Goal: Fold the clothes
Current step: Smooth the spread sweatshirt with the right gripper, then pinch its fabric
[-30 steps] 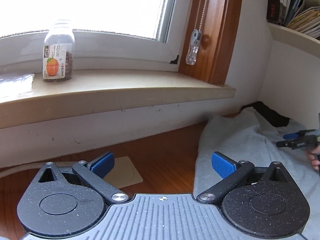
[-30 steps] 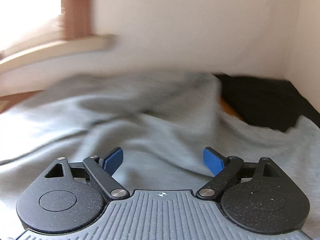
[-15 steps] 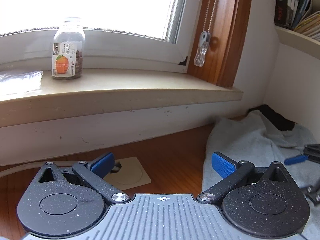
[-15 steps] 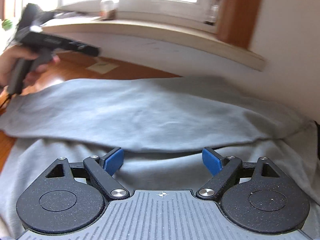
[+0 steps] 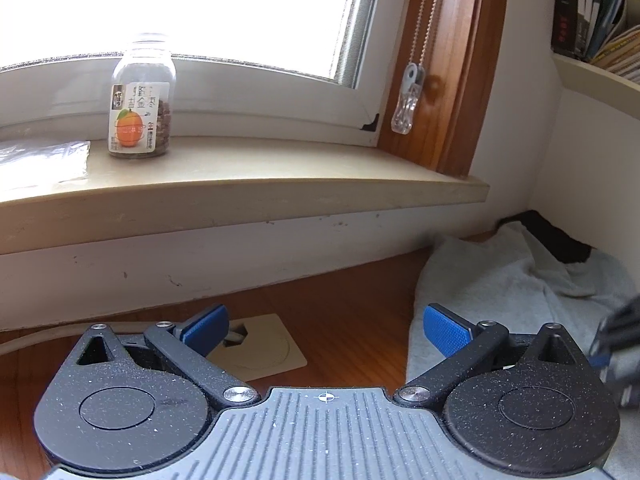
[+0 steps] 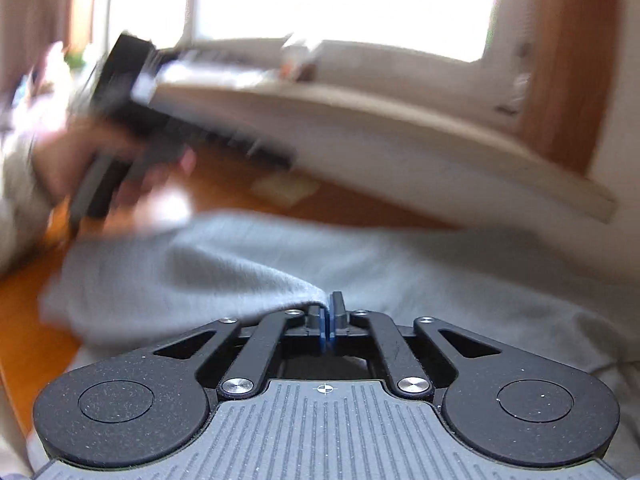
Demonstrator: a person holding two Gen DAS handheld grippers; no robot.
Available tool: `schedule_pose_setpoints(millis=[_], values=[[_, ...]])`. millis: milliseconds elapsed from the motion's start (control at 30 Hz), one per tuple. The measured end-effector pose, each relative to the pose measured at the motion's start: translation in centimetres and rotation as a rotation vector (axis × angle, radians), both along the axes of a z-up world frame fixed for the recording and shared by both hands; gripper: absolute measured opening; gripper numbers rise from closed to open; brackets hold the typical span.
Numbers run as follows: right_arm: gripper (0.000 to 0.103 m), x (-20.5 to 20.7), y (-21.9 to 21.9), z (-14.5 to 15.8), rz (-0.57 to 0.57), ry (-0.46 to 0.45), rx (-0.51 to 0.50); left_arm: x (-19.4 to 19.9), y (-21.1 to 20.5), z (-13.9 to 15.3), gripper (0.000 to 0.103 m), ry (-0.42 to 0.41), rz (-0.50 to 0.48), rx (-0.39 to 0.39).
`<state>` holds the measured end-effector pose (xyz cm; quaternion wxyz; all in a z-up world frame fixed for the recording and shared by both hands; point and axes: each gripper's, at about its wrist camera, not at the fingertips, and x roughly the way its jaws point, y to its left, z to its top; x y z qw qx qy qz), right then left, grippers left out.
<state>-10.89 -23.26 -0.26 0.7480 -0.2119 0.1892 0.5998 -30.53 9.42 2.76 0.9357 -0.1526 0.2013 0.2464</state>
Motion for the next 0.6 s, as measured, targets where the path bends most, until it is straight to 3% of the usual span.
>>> schedule_pose_setpoints(millis=[267, 333, 367, 400, 467, 500, 600], values=[[0.003, 10.8, -7.1, 5.3, -0.605, -0.061, 0.179, 0.4, -0.2, -0.4, 0.103, 0.028, -0.024, 0.000], [0.005, 13.5, -8.9, 6.6, -0.756, -0.076, 0.224, 0.5, -0.3, -0.5, 0.103, 0.041, -0.037, 0.000], [0.010, 14.8, -9.8, 7.2, -0.832, -0.084, 0.247, 0.6, -0.4, -0.6, 0.103, 0.048, -0.044, 0.001], [0.012, 16.4, -10.5, 6.9, -0.911, -0.086, 0.199, 0.7, -0.5, -0.6, 0.103, 0.055, -0.051, 0.001], [0.014, 18.4, -12.1, 5.6, -0.980, -0.063, 0.133, 0.9, -0.7, -0.8, 0.103, 0.075, -0.071, 0.000], [0.021, 18.9, -12.7, 4.9, -0.987, -0.047, 0.113, 1.0, -0.8, -0.9, 0.103, 0.084, -0.083, -0.002], [0.028, 18.8, -13.1, 3.4, -0.965, -0.028, 0.090, 1.4, -1.3, -1.2, 0.103, 0.100, -0.116, 0.001]])
